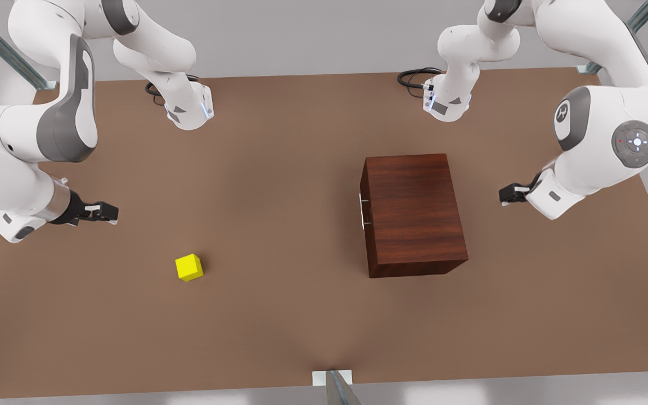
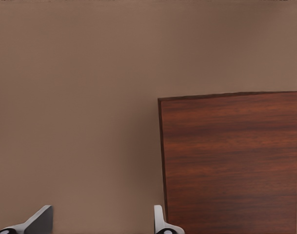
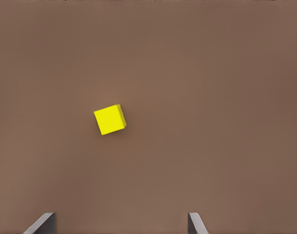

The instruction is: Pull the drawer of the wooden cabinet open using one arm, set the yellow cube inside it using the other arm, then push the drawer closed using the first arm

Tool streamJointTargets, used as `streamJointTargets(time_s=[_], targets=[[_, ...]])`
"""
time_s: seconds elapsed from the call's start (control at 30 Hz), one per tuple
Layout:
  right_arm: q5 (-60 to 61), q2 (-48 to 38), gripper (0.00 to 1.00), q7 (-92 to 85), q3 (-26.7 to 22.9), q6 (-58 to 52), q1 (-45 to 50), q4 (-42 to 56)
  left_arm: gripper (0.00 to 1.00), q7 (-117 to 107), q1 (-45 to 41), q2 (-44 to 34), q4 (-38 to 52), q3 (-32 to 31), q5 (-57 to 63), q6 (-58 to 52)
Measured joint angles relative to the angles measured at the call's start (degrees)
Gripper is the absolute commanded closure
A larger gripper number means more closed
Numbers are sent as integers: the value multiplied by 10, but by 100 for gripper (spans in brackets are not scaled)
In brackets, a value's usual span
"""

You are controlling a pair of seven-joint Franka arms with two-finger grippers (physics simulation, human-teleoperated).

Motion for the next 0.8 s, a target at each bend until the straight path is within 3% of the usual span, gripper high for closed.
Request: streamJointTargets(time_s=[0.1, 0.33, 0.4, 0.53, 0.8], targets=[[0, 13, 0, 0, 0, 18, -6, 1, 0, 4, -24, 14, 3, 1, -1, 9], [0, 158, 0, 1, 30, 132, 21, -6, 0, -73, -240, 88, 6, 0, 17, 6], [-2, 178, 0, 1, 44, 179, 32, -47, 0, -117, -285, 114, 8, 0, 33, 11], [-3, 185, 0, 1, 57, 282, 29, -151, 0, -211, -336, 141, 9, 1, 50, 35], [-32, 226, 0, -2, 56, 399, 17, -163, 2, -386, -406, 182, 12, 1, 84, 106]])
